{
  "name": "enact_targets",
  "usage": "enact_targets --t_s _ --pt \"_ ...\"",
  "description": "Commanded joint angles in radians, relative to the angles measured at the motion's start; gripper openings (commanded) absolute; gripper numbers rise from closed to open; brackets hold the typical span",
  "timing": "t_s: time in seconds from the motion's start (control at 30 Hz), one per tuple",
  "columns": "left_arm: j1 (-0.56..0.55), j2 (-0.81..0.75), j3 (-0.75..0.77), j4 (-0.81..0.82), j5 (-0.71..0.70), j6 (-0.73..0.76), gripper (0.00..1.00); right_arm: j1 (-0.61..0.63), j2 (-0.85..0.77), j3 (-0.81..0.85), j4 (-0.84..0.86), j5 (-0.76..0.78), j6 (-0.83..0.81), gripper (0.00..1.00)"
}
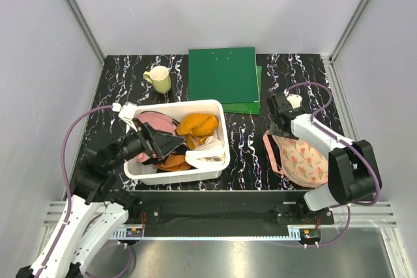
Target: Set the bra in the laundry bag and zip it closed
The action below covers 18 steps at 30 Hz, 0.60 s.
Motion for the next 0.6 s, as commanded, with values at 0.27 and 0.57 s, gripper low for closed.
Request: enact_targets --t_s 0.27,0.57 --pt "-0.004 0.041 0.022 0.108 0.107 -0.028 0.91 -0.098 0.061 0.017 0.056 -0.162 -0.072 0.62" --pt "-0.046 0.125 0.035 0.152 0.07 -0.054 0.84 -0.107 -0.014 0.029 0.063 -0.387 -0.094 0.0"
